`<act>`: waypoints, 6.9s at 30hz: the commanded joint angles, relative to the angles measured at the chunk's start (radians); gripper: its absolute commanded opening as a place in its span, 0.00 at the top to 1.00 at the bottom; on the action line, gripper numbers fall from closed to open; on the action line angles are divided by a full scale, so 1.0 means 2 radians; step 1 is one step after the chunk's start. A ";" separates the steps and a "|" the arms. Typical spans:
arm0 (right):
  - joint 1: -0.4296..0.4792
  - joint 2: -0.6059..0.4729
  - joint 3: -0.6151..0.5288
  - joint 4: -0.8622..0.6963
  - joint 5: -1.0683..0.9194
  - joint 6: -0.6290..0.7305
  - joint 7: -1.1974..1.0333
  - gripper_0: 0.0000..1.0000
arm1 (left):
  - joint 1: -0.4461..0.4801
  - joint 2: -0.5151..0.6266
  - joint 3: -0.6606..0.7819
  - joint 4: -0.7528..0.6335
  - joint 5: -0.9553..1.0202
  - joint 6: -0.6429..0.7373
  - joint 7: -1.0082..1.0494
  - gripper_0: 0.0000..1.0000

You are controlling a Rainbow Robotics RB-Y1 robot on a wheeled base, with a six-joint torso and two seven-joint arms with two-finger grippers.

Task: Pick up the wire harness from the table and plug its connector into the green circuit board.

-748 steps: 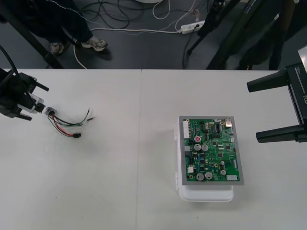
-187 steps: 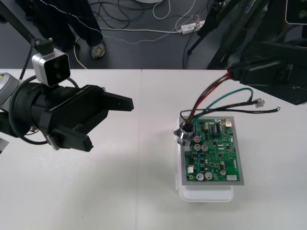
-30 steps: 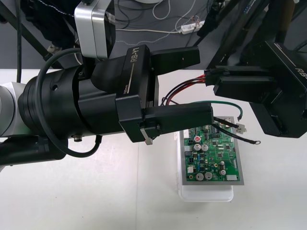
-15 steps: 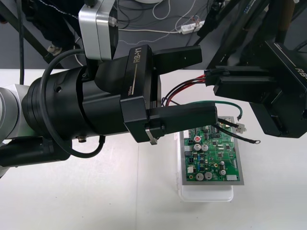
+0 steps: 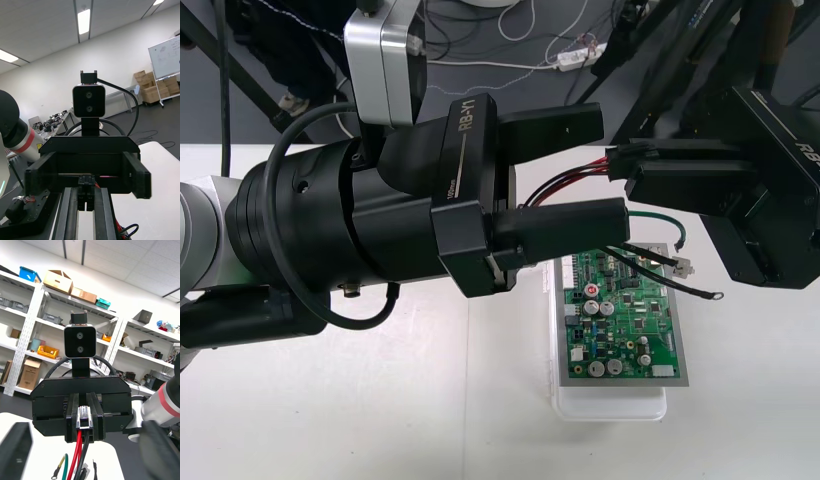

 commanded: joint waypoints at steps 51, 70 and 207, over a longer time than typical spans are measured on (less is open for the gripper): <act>-0.015 -0.008 -0.016 -0.015 -0.004 -0.004 -0.013 1.00 | 0.000 -0.009 -0.006 -0.017 0.004 0.024 0.035 1.00; -0.015 -0.008 -0.016 -0.010 -0.004 -0.014 -0.015 0.04 | 0.000 -0.008 -0.007 -0.017 0.012 0.024 0.031 1.00; -0.029 -0.057 0.202 0.056 0.779 -0.271 0.027 0.00 | -0.072 -0.186 0.018 0.714 -0.011 -0.472 -0.623 1.00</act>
